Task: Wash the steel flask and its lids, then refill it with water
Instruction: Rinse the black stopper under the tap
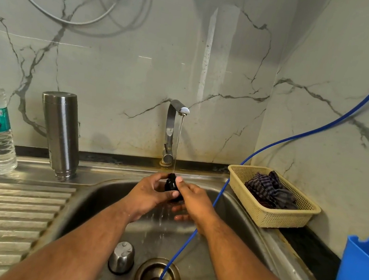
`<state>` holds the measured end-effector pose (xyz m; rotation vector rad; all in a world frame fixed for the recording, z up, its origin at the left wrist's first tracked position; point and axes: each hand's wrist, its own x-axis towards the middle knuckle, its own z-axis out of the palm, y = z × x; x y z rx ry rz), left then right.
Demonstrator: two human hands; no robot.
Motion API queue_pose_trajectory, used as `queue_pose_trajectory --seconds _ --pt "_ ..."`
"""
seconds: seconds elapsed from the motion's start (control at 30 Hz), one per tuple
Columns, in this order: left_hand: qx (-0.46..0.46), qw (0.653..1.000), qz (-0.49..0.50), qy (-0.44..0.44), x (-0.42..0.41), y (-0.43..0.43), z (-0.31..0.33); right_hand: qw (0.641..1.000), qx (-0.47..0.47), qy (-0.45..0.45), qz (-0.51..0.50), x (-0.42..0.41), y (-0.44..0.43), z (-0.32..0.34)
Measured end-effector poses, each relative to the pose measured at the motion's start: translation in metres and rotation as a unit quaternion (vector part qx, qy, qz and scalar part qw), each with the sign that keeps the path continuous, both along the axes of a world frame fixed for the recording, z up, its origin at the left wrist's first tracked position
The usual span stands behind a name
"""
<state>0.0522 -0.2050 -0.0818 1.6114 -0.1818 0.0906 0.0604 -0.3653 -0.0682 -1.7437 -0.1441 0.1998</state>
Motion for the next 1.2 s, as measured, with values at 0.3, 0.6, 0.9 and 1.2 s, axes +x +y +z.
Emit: queue_pose_trajectory --seconds 0.3,0.6,0.9,1.2 --pt "0.054 0.998 -0.013 -0.01 0.003 0.005 0.001 0.982 -0.084 -0.169 -0.025 0.004 -0.009 0.007" --pt "0.128 0.991 -0.014 0.042 -0.001 0.022 0.001 0.912 -0.265 -0.31 0.034 0.003 -0.031 0.033" --pt "0.157 0.985 -0.017 0.07 -0.001 0.023 -0.001 0.861 -0.309 -0.396 0.084 -0.005 -0.032 0.053" --pt "0.186 0.977 0.01 0.104 -0.007 0.037 -0.004 0.873 -0.282 -0.392 0.07 -0.012 -0.017 0.041"
